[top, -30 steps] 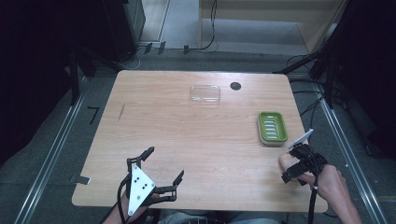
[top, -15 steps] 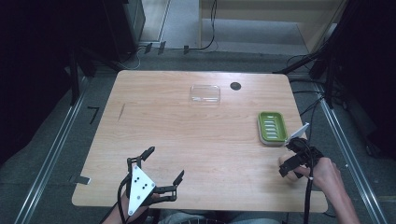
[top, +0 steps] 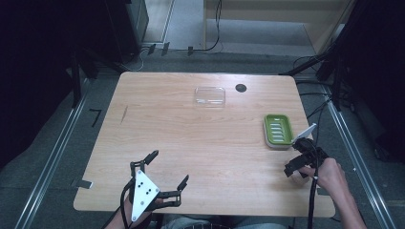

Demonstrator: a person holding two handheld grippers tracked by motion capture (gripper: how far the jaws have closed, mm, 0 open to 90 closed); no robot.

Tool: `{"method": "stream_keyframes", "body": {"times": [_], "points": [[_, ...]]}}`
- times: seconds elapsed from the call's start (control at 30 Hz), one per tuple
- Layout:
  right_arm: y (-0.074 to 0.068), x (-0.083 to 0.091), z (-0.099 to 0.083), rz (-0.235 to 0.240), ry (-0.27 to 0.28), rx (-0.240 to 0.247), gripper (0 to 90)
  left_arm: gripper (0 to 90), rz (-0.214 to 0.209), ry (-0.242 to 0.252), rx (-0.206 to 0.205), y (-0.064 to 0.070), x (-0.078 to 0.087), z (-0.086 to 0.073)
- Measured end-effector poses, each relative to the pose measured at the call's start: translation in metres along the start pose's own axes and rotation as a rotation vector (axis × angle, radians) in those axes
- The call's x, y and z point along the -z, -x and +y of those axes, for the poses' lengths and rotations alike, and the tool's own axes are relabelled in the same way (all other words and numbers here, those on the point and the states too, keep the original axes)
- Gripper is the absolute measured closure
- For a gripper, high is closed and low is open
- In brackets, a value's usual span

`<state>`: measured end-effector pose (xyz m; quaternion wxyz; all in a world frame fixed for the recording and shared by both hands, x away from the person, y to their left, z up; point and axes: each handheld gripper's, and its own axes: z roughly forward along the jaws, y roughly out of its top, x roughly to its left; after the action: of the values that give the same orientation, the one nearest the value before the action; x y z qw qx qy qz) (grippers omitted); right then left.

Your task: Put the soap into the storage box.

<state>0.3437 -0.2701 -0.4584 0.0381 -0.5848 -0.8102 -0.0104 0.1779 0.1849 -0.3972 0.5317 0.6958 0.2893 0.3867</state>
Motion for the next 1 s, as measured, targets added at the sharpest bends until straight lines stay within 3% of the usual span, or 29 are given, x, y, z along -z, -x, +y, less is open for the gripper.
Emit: {"method": "stream_keyframes", "body": {"times": [0.27,0.47,0.67,1.0], "points": [[0.000,-0.006,0.003,-0.012,-0.010,0.002,0.7,0.0,0.000,-0.006,-0.008,0.001,-0.001,0.000],[0.005,-0.011,0.006,-0.024,0.014,-0.013,14.6,0.0,0.000,-0.003,-0.005,0.001,0.000,0.000],[0.002,-0.010,0.008,-0.055,0.026,-0.021,20.7,0.0,0.000,-0.003,-0.005,0.000,0.000,0.000],[0.001,-0.012,0.009,-0.038,0.021,-0.016,32.9,0.0,0.003,-0.002,-0.002,0.000,0.000,0.000]]}}
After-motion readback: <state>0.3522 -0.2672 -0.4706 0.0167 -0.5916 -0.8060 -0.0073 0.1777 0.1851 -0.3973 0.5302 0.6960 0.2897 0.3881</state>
